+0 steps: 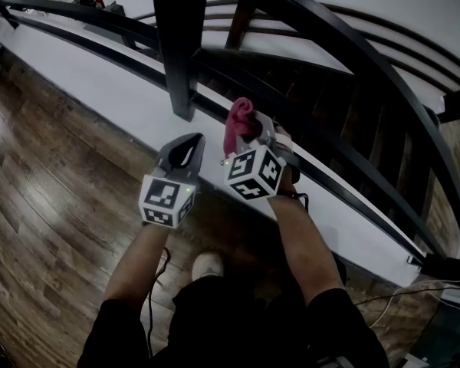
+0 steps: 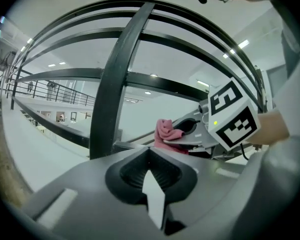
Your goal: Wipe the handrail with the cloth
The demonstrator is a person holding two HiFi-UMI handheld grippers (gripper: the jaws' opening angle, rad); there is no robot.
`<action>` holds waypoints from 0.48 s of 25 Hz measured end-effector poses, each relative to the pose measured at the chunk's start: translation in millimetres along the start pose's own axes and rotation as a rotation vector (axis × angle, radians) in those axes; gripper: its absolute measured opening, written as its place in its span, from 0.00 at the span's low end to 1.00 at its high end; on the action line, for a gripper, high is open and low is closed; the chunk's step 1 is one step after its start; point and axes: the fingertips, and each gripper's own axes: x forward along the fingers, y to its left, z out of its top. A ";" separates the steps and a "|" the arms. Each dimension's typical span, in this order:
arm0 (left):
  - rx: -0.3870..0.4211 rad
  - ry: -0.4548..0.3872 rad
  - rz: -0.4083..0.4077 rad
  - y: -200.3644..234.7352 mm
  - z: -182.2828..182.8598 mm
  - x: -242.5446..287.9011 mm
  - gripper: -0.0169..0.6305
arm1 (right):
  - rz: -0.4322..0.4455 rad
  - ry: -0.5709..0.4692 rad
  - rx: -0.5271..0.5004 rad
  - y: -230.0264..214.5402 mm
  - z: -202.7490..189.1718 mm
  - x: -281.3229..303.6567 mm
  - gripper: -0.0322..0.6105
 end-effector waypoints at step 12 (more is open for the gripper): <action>0.042 0.011 -0.084 -46.0 4.6 28.4 0.02 | -0.036 0.055 -0.006 -20.4 -48.4 -23.6 0.12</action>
